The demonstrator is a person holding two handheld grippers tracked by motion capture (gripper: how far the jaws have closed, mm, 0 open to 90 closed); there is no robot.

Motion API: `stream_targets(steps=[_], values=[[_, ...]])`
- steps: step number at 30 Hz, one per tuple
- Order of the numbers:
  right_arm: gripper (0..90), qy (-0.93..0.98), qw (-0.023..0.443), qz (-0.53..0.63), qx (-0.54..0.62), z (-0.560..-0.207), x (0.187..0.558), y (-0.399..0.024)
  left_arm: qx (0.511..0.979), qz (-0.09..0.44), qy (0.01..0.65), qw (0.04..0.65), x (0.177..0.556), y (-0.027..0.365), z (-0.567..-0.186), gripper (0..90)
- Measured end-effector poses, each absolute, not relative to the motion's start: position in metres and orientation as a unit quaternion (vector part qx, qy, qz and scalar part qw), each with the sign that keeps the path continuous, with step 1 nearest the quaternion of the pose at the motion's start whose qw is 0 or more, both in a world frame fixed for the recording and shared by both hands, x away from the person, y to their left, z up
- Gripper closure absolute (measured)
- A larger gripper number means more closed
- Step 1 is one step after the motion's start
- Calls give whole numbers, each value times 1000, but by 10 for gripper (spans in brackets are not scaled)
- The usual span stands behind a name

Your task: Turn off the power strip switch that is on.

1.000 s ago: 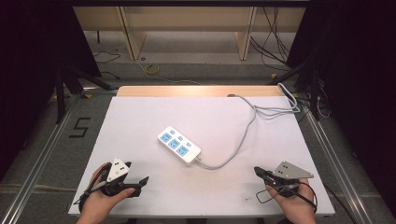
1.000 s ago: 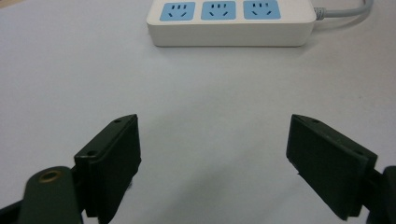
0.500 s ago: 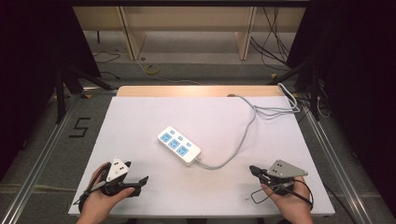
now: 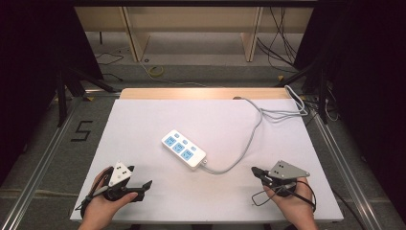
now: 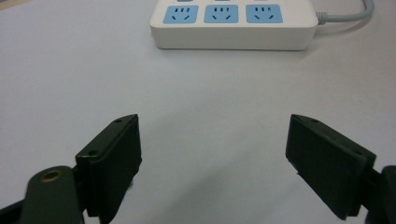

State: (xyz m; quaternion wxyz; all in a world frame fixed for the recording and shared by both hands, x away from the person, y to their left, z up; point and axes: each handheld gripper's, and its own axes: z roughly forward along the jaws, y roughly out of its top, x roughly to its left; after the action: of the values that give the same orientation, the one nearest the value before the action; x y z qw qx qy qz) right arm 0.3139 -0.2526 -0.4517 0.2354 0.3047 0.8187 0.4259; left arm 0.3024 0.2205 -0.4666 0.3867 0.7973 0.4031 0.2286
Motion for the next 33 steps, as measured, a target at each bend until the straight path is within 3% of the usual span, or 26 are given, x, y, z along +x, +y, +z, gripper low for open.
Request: stream_targets(steps=[33], values=[[900, 821, 215, 432, 304, -438, 329, -230, 796, 231, 403, 387, 303, 221, -467, 186]])
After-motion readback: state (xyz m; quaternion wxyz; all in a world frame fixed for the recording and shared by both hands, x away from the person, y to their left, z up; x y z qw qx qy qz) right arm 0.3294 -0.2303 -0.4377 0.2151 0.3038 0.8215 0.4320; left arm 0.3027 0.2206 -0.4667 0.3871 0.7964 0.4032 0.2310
